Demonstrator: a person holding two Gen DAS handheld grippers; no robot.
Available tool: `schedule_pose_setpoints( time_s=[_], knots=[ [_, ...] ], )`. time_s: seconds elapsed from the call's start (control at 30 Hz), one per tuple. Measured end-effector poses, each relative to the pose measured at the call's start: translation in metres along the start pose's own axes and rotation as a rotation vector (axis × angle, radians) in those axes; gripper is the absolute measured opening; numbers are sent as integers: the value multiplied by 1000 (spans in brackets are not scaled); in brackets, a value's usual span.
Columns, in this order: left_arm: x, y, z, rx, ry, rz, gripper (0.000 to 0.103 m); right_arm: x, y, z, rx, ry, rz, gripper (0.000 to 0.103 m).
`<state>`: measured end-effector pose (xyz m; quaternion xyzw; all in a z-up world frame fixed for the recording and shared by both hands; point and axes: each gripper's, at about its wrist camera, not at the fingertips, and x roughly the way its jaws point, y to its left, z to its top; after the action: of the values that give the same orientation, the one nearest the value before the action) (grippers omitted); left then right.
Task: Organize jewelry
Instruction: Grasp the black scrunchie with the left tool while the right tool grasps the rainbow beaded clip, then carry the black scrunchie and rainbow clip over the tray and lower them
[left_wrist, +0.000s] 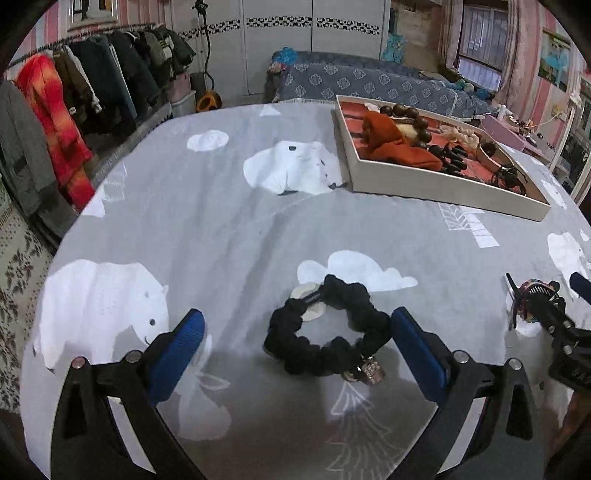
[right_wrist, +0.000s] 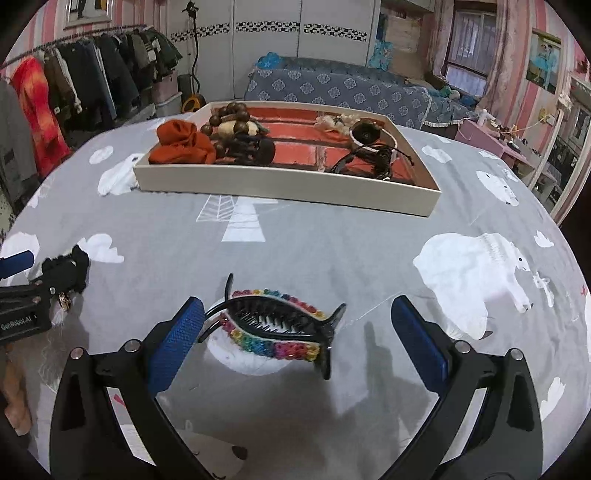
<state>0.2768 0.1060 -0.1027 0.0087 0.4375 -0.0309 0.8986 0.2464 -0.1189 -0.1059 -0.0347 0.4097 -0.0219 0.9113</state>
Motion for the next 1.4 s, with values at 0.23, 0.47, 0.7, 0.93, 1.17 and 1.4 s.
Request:
schedule_pose_setpoints(
  time_s=[0.23, 0.47, 0.7, 0.93, 1.17, 1.4],
  knots=[
    [1, -9, -3, 41, -1, 6, 98, 5, 1, 0, 25, 21, 9, 99],
    [3, -9, -4, 43, 7, -2, 98, 2, 9, 0, -7, 12, -18, 99],
    [12, -4, -5, 19, 53, -23, 90, 20, 7, -7, 11, 81, 5, 99],
    [9, -9, -7, 43, 35, -25, 69, 21, 1, -7, 35, 81, 65, 89],
    [8, -9, -5, 46, 19, -21, 47, 18, -7, -4, 49, 72, 113, 80],
    [7, -12, -3, 57, 9, 4, 28, 9, -23, 0, 51, 45, 116, 80]
  ],
)
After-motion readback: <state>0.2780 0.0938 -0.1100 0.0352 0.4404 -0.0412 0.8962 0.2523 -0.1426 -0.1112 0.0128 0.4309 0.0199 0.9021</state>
